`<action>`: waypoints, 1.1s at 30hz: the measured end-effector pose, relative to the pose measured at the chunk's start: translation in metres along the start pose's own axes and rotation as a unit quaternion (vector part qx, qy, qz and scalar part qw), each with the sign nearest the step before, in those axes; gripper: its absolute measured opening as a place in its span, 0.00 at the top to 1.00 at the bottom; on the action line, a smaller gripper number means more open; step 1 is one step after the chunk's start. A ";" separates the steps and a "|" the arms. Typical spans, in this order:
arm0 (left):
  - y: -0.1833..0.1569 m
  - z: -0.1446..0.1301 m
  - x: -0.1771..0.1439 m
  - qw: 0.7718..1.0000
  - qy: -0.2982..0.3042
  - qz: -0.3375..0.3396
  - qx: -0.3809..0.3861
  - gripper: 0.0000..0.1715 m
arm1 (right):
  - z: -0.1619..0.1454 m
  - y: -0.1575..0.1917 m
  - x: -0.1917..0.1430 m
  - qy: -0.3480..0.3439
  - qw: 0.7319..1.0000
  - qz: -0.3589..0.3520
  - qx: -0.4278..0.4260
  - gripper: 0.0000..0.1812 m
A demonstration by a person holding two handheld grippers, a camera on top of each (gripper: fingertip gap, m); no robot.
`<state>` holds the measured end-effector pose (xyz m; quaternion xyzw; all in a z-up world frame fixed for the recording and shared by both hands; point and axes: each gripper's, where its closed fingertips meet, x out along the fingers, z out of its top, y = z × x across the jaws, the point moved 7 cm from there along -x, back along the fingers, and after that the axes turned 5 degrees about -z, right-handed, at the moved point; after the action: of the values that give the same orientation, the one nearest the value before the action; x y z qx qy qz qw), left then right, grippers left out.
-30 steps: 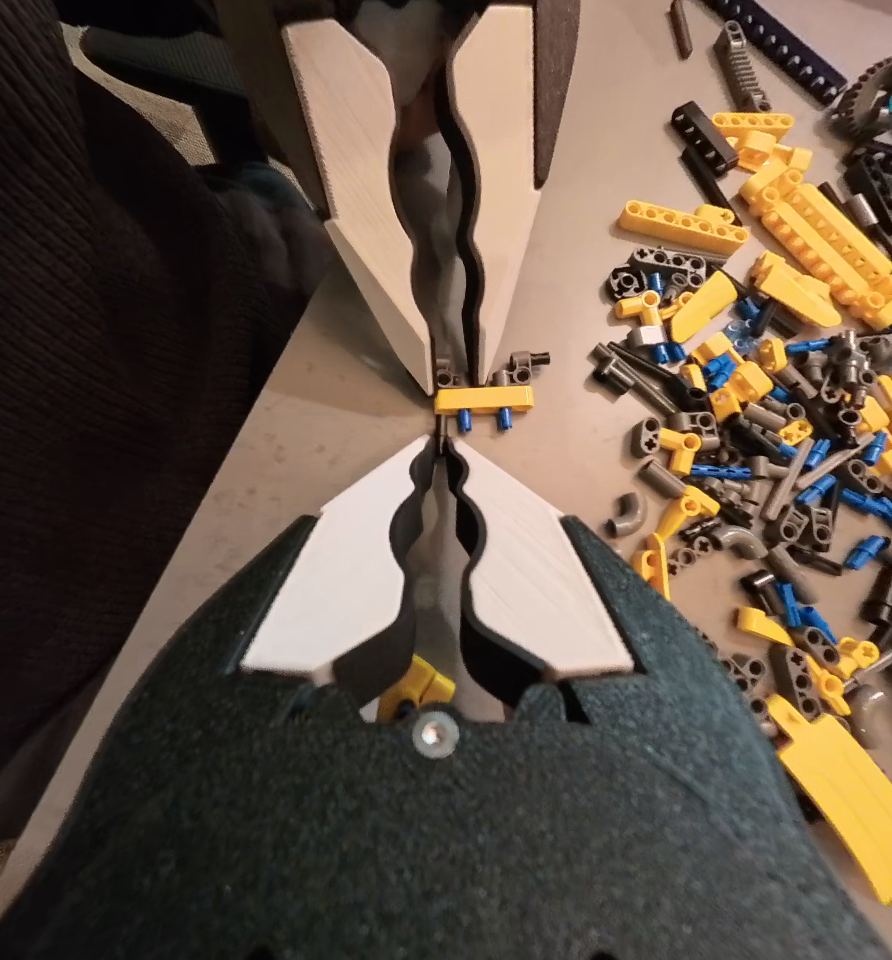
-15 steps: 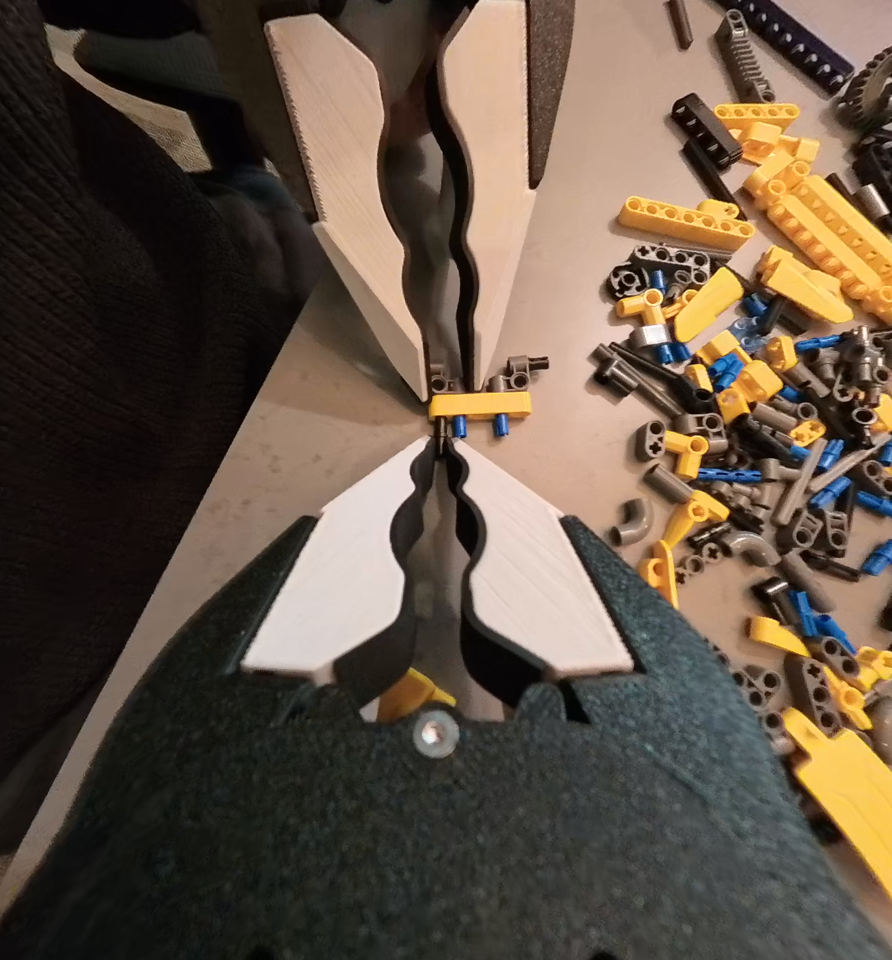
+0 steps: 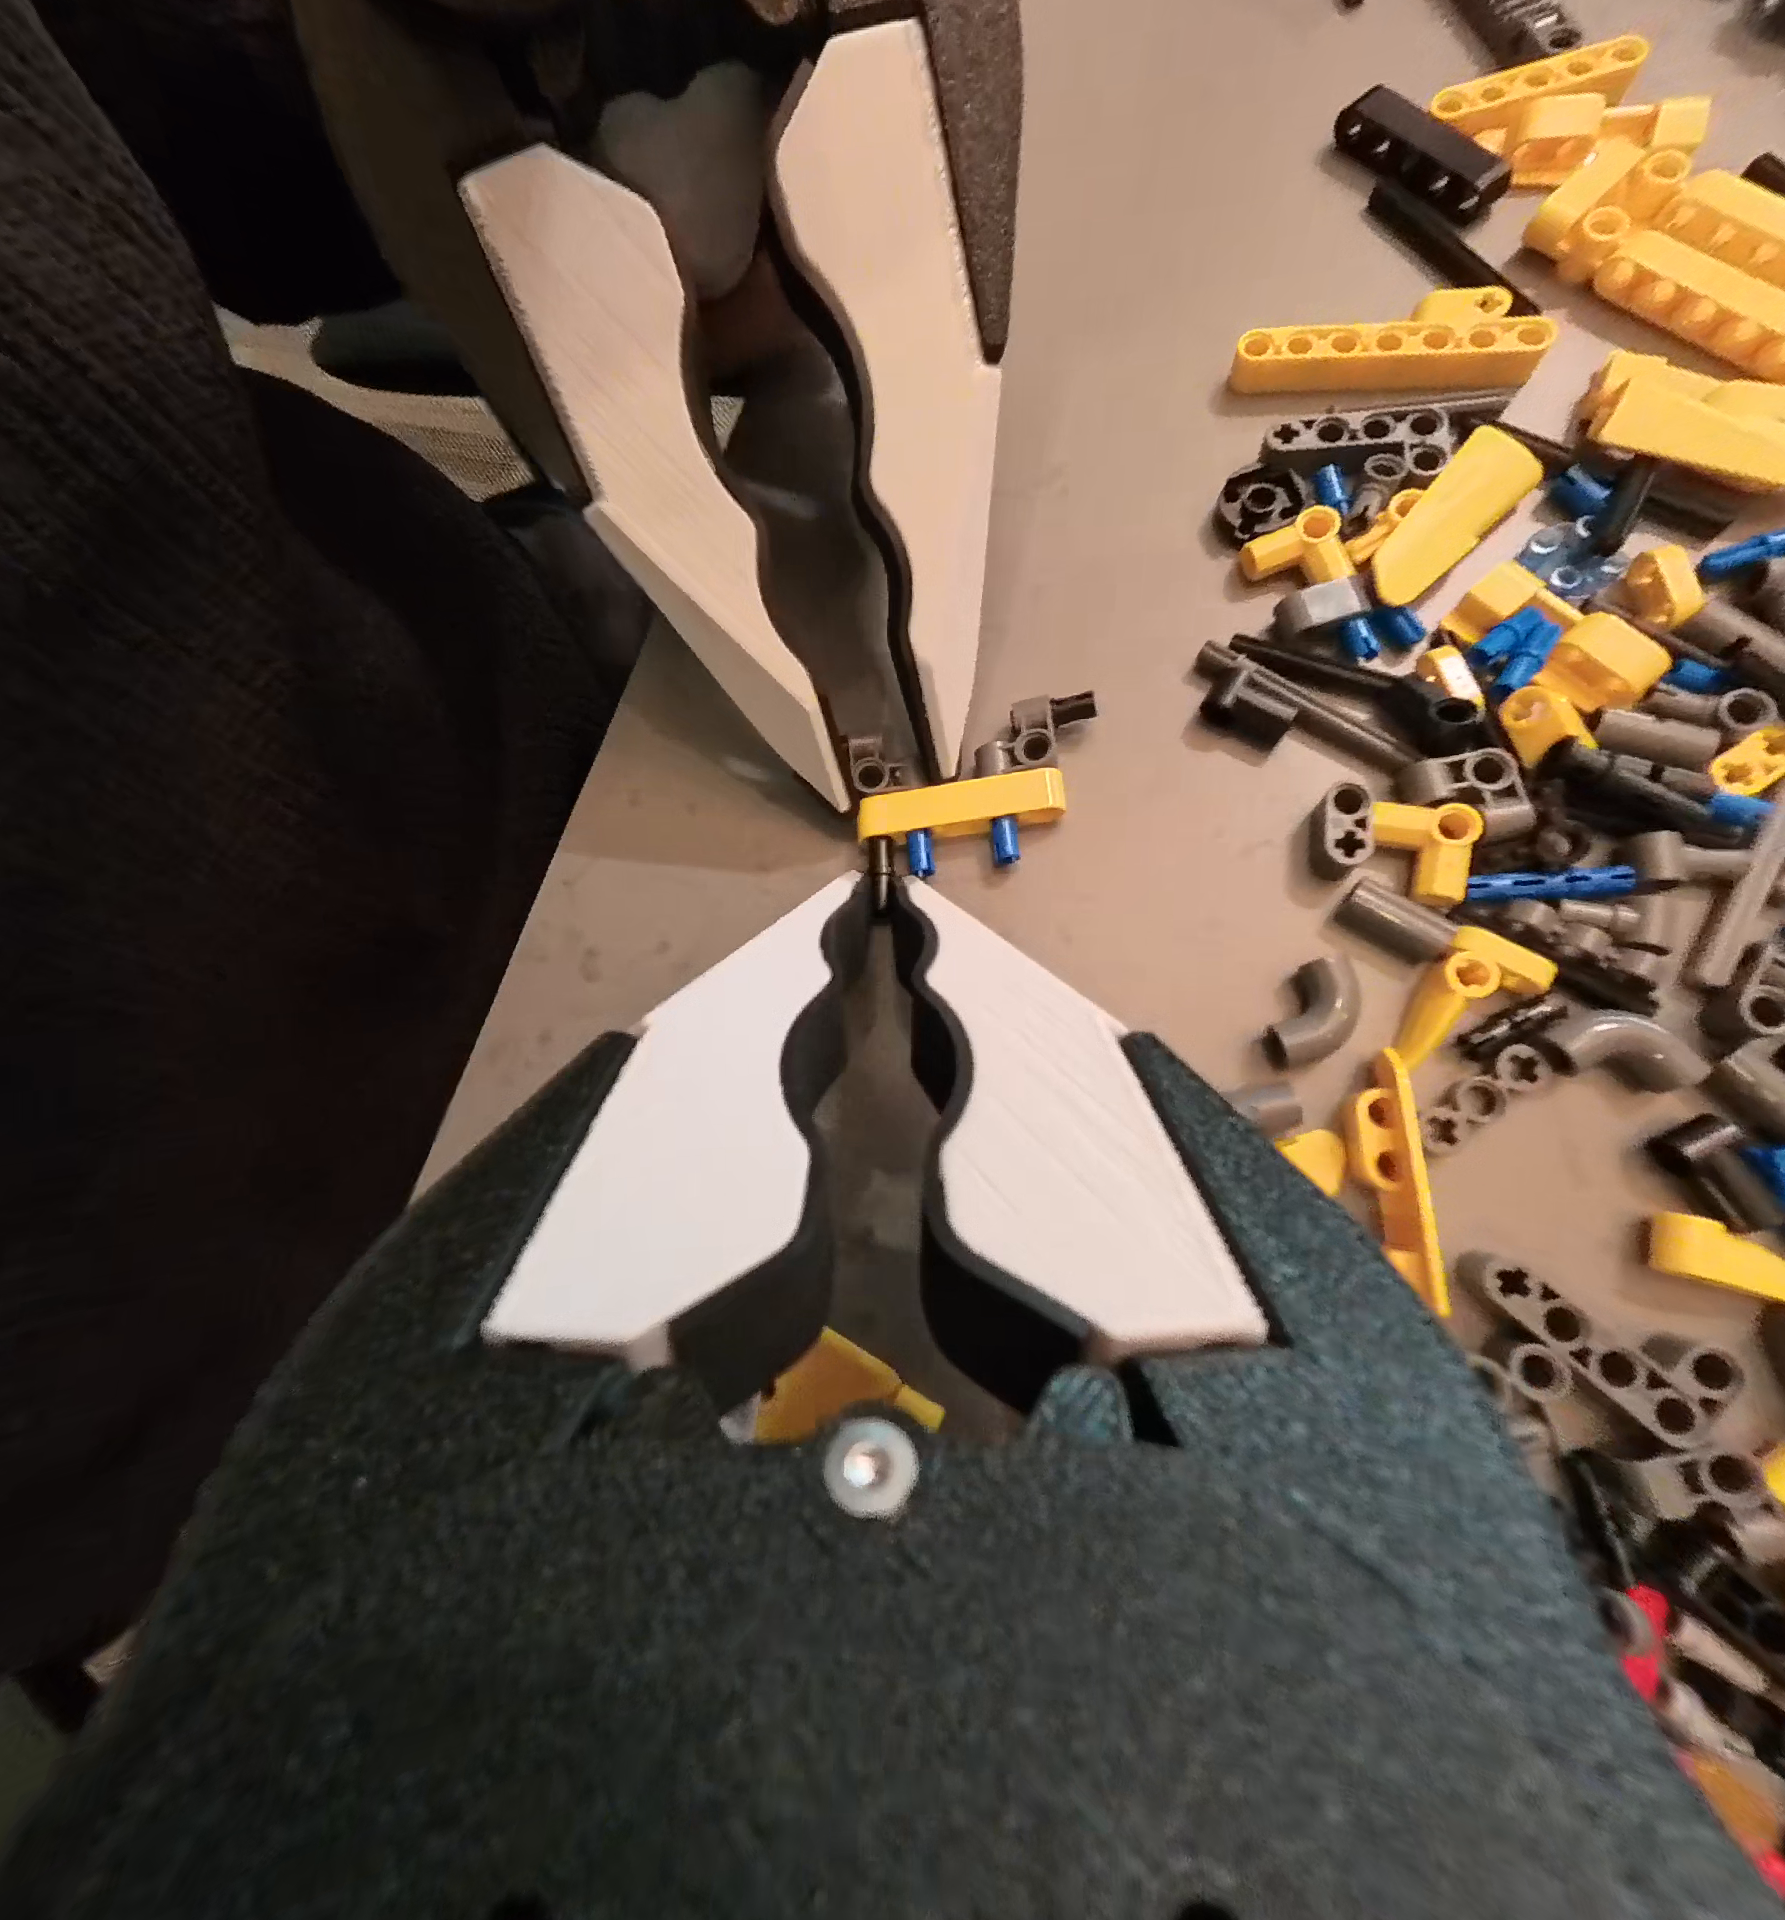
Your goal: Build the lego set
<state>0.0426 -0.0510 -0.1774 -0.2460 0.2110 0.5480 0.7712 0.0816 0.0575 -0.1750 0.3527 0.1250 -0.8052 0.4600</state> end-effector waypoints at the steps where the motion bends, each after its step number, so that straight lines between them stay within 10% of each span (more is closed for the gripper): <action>1: 0.000 0.000 0.000 1.000 0.000 0.000 0.000 0.92 | 0.000 -0.001 0.000 -0.001 1.000 0.004 0.008 0.98; 20: 0.001 0.000 0.000 1.000 -0.001 0.006 -0.010 0.92 | 0.002 0.016 0.003 0.015 0.981 -0.121 -0.153 0.99; 33: 0.002 0.001 0.001 1.000 -0.002 0.008 -0.015 0.92 | 0.001 0.001 0.001 -0.004 0.999 -0.023 0.046 0.99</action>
<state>0.0413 -0.0492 -0.1774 -0.2548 0.2035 0.5576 0.7633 0.0814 0.0557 -0.1752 0.3671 0.0944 -0.8219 0.4252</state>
